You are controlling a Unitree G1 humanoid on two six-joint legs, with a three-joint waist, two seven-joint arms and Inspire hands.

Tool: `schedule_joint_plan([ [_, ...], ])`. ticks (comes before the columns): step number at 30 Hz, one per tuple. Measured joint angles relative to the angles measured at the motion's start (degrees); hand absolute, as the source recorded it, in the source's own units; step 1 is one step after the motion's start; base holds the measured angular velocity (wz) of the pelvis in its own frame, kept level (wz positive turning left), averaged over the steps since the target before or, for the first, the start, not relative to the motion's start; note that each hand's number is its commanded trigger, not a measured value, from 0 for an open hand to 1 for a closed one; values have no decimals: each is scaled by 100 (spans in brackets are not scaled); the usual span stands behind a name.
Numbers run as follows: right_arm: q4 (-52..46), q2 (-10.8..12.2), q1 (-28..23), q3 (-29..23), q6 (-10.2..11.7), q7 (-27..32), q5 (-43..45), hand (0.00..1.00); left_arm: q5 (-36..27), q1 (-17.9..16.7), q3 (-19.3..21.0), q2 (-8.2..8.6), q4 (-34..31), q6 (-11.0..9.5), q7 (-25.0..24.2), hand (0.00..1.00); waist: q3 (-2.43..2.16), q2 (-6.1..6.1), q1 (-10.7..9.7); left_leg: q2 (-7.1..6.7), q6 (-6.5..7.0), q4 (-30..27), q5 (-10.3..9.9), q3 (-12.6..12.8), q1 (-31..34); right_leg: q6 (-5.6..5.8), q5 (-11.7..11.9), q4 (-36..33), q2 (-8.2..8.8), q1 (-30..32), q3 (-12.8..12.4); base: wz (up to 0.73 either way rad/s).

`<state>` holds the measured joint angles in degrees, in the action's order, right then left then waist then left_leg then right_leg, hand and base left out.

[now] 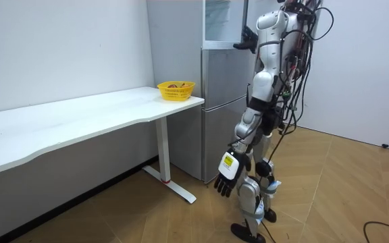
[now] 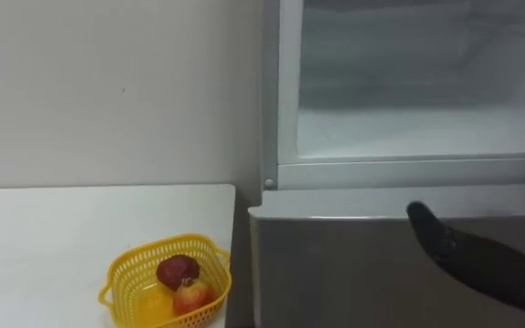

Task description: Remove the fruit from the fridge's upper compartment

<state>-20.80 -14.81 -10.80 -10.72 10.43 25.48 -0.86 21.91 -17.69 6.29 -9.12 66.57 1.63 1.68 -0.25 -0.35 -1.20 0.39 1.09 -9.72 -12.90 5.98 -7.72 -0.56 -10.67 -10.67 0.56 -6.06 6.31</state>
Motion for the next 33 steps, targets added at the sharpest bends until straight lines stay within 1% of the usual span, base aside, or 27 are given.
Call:
schedule_joint_plan([
  [2, 276, 23, -138, -16, 1, 105, -147, 0, 10, 13, 36, 16, -2, 1, 28, 0, 1, -12, -6, 1, 1, 4, 1, 29, 11, 0, 0, 5, -5, 19, -37, -9],
  [3, 447, 51, -287, -15, -2, 186, -208, 0, 11, 27, 36, 27, -4, 1, 28, 0, -1, -19, -4, -1, 1, 8, 0, 30, 12, 1, 0, 5, -5, 29, -39, -3],
  [4, 524, 105, -448, -13, -22, 235, -336, 0, 12, 44, 33, 52, -9, 4, 30, 0, -6, -2, 2, -4, 1, 21, 0, 43, 14, 2, -1, 6, -7, 48, -70, -5],
  [5, 558, 144, -499, -11, -27, 251, -388, 0, 12, 42, 29, 65, -11, 5, 31, 0, -5, -2, 0, -4, 1, 26, 0, 51, 14, 3, -2, 8, -10, 57, -86, -11],
  [6, 679, 214, -561, -9, -28, 293, -516, 0, 11, 35, 26, 87, -14, 26, 31, 0, -14, 21, -3, -1, 2, 29, 0, 93, 1, 3, -2, 10, -18, 73, -126, -14],
  [8, 850, 283, -616, -6, -32, 423, -739, 0, 7, 33, 25, 104, -21, 42, 38, 0, -15, 18, 10, 12, 1, 31, 0, 190, -5, 3, -1, 2, -24, 106, -169, -18],
  [9, 1011, 323, -624, -10, -21, 507, -838, 0, 4, 30, 26, 112, -18, 47, 58, 0, -25, 37, -22, 14, 1, 30, 0, 203, -10, 3, -2, 0, -24, 111, -172, -13],
  [10, 1264, 358, -639, -9, 2, 590, -953, 0, -53, 29, 21, 117, -23, 62, 94, 0, -15, 9, -50, 17, 1, 31, 0, 211, -22, 3, -2, -1, -25, 108, -178, -4],
  [12, 1677, 433, -641, -8, -24, 687, -1202, 0, -119, 36, -15, 119, -27, 96, 142, 0, -10, -4, -63, 23, 1, 45, 0, 243, -40, 3, -2, 1, -33, 105, -198, -8],
  [13, 1876, 490, -670, -8, -58, 706, -1492, 0, -142, 23, -35, 121, -33, 101, 156, 0, -8, -1, -69, 29, -4, 63, -4, 274, -56, 2, -2, 8, -50, 101, -261, -10],
  [14, 1964, 516, -708, -7, -53, 709, -1688, 0, -154, 12, -36, 121, -54, 114, 159, 0, -7, 1, -77, 31, -7, 67, -7, 274, -59, 1, -3, 14, -55, 92, -276, -9],
  [15, 2197, 534, -755, -6, -54, 729, -2084, 0, -157, -27, -37, 122, -102, 133, 168, 0, -7, -2, -95, 33, -11, 94, -16, 275, -61, 2, -7, 16, -63, 88, -295, 0],
  [17, 2609, 536, -760, -7, -57, 788, -2629, 0, -175, -77, -54, 122, -133, 147, 170, 0, -4, -11, -172, 33, -11, 107, -23, 271, -57, 4, -10, 11, -64, 107, -299, 0],
  [18, 2904, 537, -759, -22, -56, 815, -3038, 0, -179, -95, -66, 121, -134, 186, 169, 0, -8, -16, -216, 31, -10, 103, -24, 273, -57, 4, -10, 12, -62, 103, -292, 0],
  [19, 3153, 549, -759, -89, -69, 822, -3540, 0, -179, -95, -58, 120, -140, 210, 164, 0, -8, -21, -250, 29, -8, 103, -24, 273, -61, 5, -10, 9, -61, 102, -294, 0],
  [20, 3231, 575, -760, -160, -107, 837, -3776, 0, -179, -96, -53, 120, -148, 210, 161, 0, -7, -19, -260, 26, -8, 103, -24, 274, -65, 6, -11, 8, -61, 102, -297, 0],
  [22, 3307, 616, -760, -297, -139, 950, -4848, 0, -224, -129, -64, 118, -238, 214, 150, 0, -1, -14, -347, 25, -8, 103, -24, 275, -59, 10, -13, 7, -64, 113, -318, -4],
  [23, 3321, 615, -759, -352, -139, 950, -5121, 0, -224, -121, -63, 118, -264, 212, 147, 0, 0, -17, -353, 25, -7, 103, -24, 280, -60, 9, -13, 7, -66, 115, -326, -5],
  [24, 3342, 615, -750, -521, -138, 949, -5728, 0, -222, -105, -49, 119, -323, 201, 134, 0, 0, -24, -359, 27, -8, 103, -24, 309, -67, 11, -17, 4, -67, 131, -345, -13],
  [25, 3345, 613, -713, -700, -130, 950, -6234, 0, -225, -104, -9, 120, -384, 174, 108, 0, 2, -30, -347, 27, -7, 103, -24, 354, -75, 11, -33, -12, -76, 175, -423, -14],
  [26, 3345, 612, -682, -797, -124, 950, -6462, 0, -226, -106, 36, 120, -414, 164, 89, 0, 2, -32, -341, 28, -7, 103, -24, 364, -67, 11, -33, -14, -83, 194, -451, -17],
  [28, 3335, 596, -587, -1265, -114, 952, -7238, 0, -228, -134, 277, 122, -565, 154, -1, 0, 7, -68, -359, 25, -6, 103, -23, 385, -44, 12, -34, -23, -81, 233, -448, -6],
  [29, 3335, 591, -566, -1383, -110, 948, -7370, 0, -228, -153, 340, 121, -606, 153, -9, 0, 3, -80, -364, 23, -6, 102, -23, 386, -45, 14, -35, -21, -79, 233, -449, 0],
  [31, 3335, 519, -444, -1814, -49, 931, -7969, 0, -281, -218, 538, 100, -725, 139, -16, 0, 0, -138, -396, 16, -6, 98, -22, 387, -48, 15, -36, -12, -73, 224, -448, 0],
  [33, 3335, 485, -319, -2064, 10, 929, -8212, 0, -365, -247, 603, 48, -723, 125, -17, 0, 0, -182, -454, 16, -6, 98, -22, 398, -51, 15, -35, -16, -72, 213, -446, 0],
])
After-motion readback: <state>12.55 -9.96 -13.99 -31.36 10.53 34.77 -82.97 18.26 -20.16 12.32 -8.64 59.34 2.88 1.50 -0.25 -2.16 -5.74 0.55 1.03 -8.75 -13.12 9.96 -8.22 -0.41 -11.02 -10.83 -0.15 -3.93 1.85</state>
